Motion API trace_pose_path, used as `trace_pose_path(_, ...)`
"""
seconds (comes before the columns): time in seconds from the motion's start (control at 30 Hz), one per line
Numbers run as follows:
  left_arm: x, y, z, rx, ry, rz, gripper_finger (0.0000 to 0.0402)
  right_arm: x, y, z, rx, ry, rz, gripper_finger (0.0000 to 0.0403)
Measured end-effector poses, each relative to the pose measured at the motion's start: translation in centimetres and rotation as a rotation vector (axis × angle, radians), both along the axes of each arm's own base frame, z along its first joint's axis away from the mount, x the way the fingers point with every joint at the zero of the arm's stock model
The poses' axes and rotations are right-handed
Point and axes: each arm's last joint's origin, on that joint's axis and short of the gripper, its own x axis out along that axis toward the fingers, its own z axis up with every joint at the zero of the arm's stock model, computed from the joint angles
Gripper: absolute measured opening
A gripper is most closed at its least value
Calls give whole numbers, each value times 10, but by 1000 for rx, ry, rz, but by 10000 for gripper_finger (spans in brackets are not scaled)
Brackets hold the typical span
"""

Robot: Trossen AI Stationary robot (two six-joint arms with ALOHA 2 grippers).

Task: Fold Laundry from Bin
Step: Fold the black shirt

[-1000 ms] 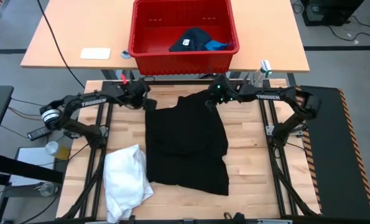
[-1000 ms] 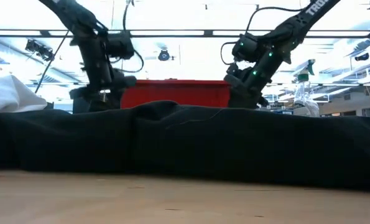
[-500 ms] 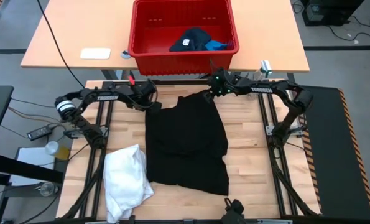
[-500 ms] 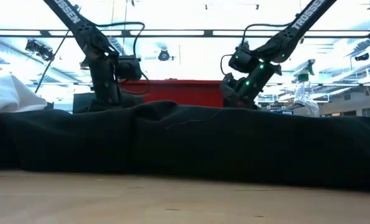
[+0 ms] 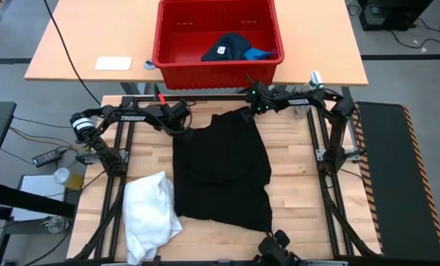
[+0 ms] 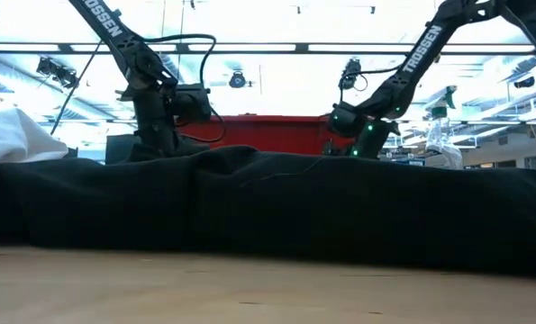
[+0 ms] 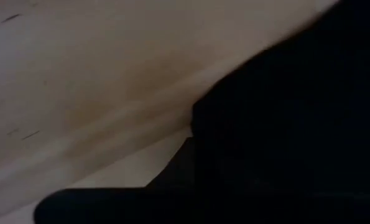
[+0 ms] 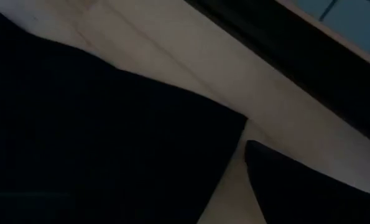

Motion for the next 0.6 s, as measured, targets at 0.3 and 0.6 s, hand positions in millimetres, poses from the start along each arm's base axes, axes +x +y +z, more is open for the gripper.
trace_pose_path(0.3, 0, -3, 9, 29, -23, -47, 4, 16, -9, 5, 44, 104, 77, 42)
trace_pose_path(0.6, -11, 1, 42, 143, -130, -93, 3, 19, -4, 71, 9, 42, 210, 7)
